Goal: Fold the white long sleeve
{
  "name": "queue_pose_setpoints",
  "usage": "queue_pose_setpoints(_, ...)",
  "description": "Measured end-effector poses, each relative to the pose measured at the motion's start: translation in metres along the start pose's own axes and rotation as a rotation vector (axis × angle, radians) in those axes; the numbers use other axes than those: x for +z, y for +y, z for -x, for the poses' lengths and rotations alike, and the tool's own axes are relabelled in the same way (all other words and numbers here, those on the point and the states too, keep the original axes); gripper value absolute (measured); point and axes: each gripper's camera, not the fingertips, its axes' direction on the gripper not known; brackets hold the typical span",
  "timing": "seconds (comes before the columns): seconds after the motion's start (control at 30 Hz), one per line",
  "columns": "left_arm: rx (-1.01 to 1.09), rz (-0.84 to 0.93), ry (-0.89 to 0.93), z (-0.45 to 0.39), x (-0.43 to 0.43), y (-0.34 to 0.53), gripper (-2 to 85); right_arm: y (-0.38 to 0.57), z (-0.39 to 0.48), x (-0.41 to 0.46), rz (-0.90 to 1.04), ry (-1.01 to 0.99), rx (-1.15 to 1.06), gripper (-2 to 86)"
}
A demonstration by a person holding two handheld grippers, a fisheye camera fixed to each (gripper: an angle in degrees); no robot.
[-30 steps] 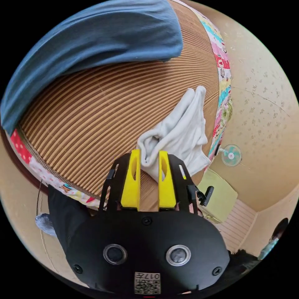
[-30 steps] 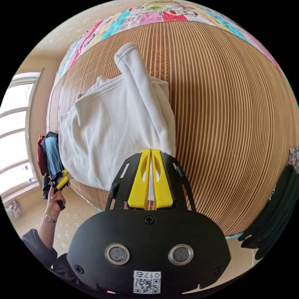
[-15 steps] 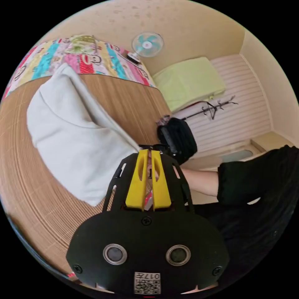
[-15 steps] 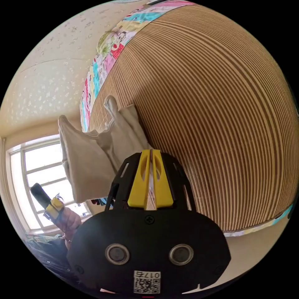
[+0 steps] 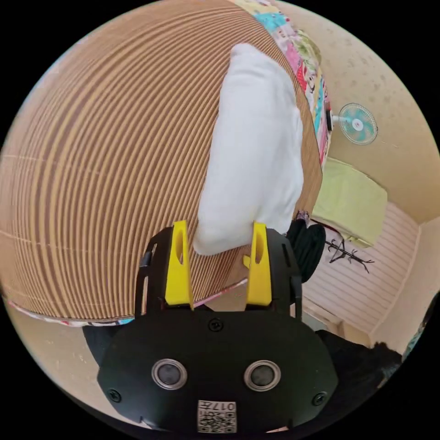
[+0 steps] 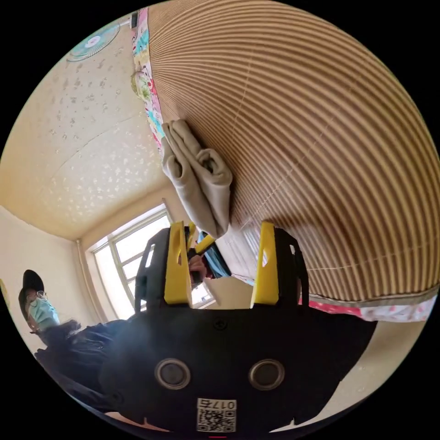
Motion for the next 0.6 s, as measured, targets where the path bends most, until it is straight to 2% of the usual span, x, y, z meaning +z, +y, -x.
queue_pose_setpoints(0.07, -0.051, 0.071, 0.159, 0.011, 0.022, 0.000, 12.8, -0.008, -0.010, 0.025, 0.020, -0.116, 0.016, 25.3)
queue_pose_setpoints(0.13, 0.022, 0.188, 0.208, -0.004, 0.044, 0.006, 9.6, -0.020, -0.013, 0.037, 0.004, -0.186, 0.011, 26.2)
queue_pose_setpoints(0.2, 0.160, 0.310, 0.106, -0.050, 0.068, 0.032, 6.6, -0.037, -0.013, 0.047, -0.009, -0.270, 0.000, 26.0)
queue_pose_setpoints(0.27, 0.302, 0.385, -0.004, -0.091, 0.085, 0.063, 6.5, -0.065, 0.000, 0.063, 0.069, -0.363, -0.057, 20.6)
queue_pose_setpoints(0.3, 0.340, 0.325, -0.063, -0.111, 0.081, 0.082, 6.5, -0.070, 0.006, 0.063, 0.087, -0.331, -0.082, 17.5)
queue_pose_setpoints(0.37, 0.354, 0.265, -0.057, -0.126, 0.069, 0.097, 6.5, -0.080, 0.039, 0.057, 0.094, -0.287, -0.214, 11.2)
queue_pose_setpoints(0.47, 0.403, 0.218, 0.007, -0.142, 0.049, 0.116, 5.1, -0.087, 0.080, 0.025, 0.028, -0.270, -0.360, 9.3)
queue_pose_setpoints(0.53, 0.459, 0.201, -0.027, -0.148, 0.036, 0.126, 4.3, -0.087, 0.092, -0.006, -0.060, -0.270, -0.405, 9.0)
queue_pose_setpoints(0.6, 0.487, 0.174, -0.136, -0.141, 0.017, 0.136, 5.2, -0.087, 0.088, -0.042, -0.165, -0.278, -0.399, 9.0)
